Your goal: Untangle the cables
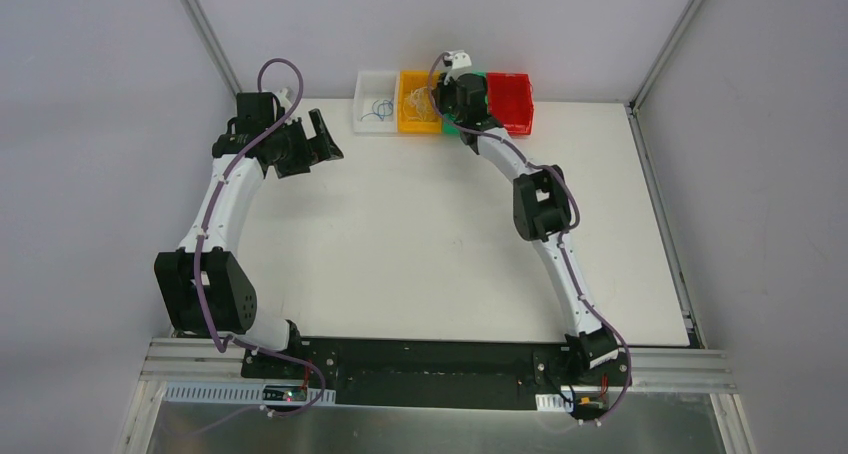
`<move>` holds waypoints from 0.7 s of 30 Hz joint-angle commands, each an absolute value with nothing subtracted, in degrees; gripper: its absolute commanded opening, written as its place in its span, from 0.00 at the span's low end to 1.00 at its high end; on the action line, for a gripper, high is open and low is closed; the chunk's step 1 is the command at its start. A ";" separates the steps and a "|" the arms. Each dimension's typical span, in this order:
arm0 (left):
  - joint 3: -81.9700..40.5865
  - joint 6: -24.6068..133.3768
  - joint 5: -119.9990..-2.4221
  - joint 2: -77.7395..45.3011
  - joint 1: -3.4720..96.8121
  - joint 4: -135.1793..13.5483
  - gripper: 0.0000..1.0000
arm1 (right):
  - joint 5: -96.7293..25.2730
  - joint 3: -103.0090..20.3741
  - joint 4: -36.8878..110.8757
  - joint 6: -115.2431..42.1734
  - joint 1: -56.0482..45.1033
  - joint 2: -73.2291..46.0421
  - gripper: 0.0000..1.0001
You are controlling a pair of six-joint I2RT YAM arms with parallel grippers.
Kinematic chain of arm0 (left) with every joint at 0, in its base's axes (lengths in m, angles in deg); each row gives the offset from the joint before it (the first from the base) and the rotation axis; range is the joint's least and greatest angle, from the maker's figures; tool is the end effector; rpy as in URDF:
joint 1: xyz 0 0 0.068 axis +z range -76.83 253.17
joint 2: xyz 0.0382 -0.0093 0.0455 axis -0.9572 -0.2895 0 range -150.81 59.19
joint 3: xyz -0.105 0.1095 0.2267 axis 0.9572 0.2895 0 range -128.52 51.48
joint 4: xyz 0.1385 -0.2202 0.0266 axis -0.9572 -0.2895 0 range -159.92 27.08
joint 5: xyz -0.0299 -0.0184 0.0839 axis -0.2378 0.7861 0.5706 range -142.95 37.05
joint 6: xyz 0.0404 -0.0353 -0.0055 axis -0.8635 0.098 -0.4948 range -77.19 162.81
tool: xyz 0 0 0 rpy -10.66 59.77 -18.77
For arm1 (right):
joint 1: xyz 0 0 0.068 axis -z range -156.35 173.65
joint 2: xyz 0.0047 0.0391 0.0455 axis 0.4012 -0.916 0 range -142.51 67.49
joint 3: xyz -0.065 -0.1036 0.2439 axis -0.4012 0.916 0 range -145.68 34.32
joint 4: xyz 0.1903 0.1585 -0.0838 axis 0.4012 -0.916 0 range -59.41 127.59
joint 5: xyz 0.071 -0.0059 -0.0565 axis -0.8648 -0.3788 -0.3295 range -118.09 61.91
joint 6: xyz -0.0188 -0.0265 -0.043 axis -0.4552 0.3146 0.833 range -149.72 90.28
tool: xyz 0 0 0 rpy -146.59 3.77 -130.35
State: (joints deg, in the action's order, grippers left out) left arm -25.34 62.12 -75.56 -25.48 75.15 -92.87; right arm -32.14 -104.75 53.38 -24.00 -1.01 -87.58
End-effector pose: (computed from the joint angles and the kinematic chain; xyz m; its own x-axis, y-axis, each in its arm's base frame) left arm 0.3311 -0.0023 0.3368 -0.6680 -0.3285 -0.6677 0.0539 0.8736 -0.4837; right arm 0.5632 0.2615 0.2147 0.0445 -0.0890 -0.9950 -0.4784 0.8725 -0.0994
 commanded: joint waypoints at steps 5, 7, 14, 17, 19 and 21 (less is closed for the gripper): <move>-25.43 59.81 -73.11 -25.16 75.74 -94.21 0.99 | -24.61 -107.09 52.66 -0.84 -5.04 -88.45 0.00; -25.26 59.58 -72.93 -24.74 75.75 -94.27 0.99 | -24.65 -106.57 52.50 -0.04 -5.01 -88.28 0.00; -25.31 59.12 -72.86 -23.87 75.80 -94.73 0.99 | -27.45 -102.84 53.18 -1.70 -5.07 -84.42 0.23; -25.75 58.36 -72.95 -23.95 75.73 -95.03 0.99 | -27.47 -99.70 53.91 -1.90 -5.00 -81.33 0.29; -26.06 57.77 -72.63 -24.11 75.72 -95.21 0.99 | -28.70 -96.63 54.40 -1.62 -5.02 -78.72 0.34; -26.53 57.28 -72.57 -24.57 75.76 -95.46 0.99 | -30.19 -93.34 54.34 -1.17 -4.87 -75.47 0.42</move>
